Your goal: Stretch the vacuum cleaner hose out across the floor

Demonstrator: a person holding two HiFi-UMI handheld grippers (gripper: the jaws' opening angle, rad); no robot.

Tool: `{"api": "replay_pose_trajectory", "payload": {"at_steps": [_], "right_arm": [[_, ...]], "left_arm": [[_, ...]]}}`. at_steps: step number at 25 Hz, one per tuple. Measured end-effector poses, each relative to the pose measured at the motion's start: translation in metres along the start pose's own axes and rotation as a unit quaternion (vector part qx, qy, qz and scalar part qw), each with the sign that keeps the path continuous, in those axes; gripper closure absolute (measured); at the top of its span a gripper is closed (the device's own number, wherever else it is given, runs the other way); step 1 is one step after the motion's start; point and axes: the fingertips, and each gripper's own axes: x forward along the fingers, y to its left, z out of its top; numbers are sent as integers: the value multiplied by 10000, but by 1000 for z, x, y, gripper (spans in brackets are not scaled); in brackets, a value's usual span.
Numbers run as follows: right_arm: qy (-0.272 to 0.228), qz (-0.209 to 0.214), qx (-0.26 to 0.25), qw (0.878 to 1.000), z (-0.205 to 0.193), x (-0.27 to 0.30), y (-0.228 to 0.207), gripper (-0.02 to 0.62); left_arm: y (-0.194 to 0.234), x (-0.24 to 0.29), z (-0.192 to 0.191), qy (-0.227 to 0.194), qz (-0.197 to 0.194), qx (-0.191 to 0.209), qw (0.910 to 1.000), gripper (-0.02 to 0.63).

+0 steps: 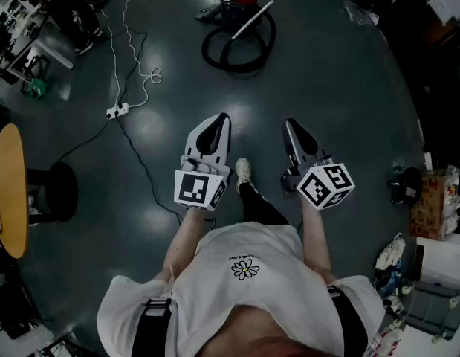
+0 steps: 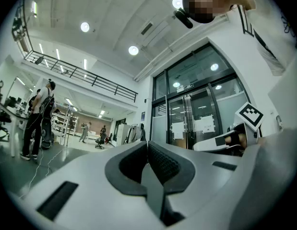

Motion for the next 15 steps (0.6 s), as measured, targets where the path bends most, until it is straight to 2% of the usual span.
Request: {"api": "replay_pose_trajectory", "payload": {"at_steps": [4, 6, 9, 15], "right_arm": [[-6, 127, 40, 9999, 50, 79, -49, 577], [-46, 273, -58, 9996, 76, 121, -68, 577], [-32, 522, -124, 9986, 108, 183, -93, 577], [13, 725, -38, 9974, 121, 306, -139, 578]], "left_arm": [[40, 92, 17, -342, -162, -134, 9992, 595], [65, 136, 25, -493, -131, -251, 9984, 595], [99, 197, 33, -563, -46, -196, 9982, 594], [188, 295, 13, -613, 78, -281, 9977, 573]]}}
